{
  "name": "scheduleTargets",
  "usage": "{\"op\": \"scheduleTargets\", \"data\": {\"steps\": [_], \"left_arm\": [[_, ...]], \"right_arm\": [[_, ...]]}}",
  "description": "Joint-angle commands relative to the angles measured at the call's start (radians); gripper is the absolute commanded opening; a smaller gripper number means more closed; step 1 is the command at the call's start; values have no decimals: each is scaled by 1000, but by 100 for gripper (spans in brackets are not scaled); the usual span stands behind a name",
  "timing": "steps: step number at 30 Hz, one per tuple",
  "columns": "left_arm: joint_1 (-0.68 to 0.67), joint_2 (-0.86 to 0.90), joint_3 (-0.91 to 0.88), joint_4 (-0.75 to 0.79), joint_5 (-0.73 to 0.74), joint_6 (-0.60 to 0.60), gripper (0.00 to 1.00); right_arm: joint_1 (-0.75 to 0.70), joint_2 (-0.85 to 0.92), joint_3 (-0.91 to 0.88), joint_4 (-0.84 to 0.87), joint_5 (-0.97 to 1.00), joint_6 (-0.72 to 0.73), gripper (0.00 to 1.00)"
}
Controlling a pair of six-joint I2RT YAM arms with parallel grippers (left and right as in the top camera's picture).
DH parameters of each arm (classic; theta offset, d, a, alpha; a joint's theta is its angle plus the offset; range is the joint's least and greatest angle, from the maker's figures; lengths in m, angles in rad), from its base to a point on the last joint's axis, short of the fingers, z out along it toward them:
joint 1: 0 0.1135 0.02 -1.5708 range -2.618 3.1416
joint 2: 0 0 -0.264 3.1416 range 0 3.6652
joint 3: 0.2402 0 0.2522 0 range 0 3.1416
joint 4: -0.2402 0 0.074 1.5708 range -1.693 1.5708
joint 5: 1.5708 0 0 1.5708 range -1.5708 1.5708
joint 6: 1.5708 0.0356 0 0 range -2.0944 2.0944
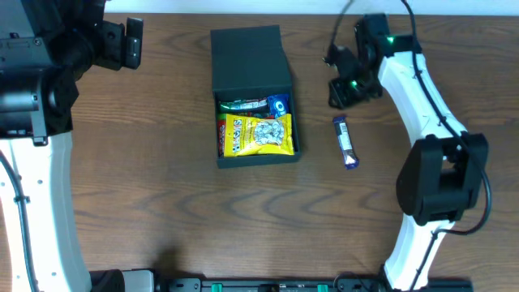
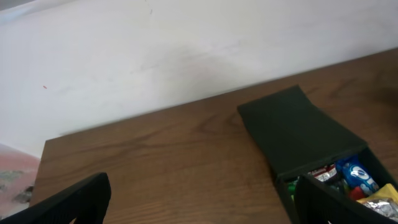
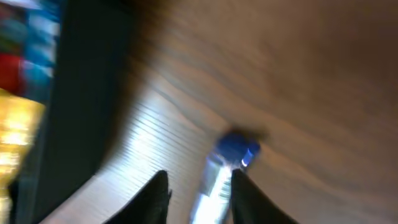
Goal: Pack container
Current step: 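Grasp the blue-wrapped bar beside the box with the right gripper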
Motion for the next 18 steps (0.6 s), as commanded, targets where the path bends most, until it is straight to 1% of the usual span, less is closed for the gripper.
{"op": "scheduleTargets", "data": {"steps": [1,4,7,12,17,18], "left_arm": [[3,-2,25,-2,8,18,95],[3,-2,25,-1,8,18,95],[3,-2,25,-1,8,18,95],[3,-2,25,-1,8,18,95],[3,-2,25,2,12,18,95],[3,-2,25,3,19,18,95]], "right_arm": [[-5,-9,-92,20,58,63,40],[-2,-9,-161,57,113,83,48],[2,-9,-206,97,128,94,46],[3,-8,-272,174,145,114,48],[3,-8,-306,235,145,123,47],[3,-7,-308,250,144,124,43]]}}
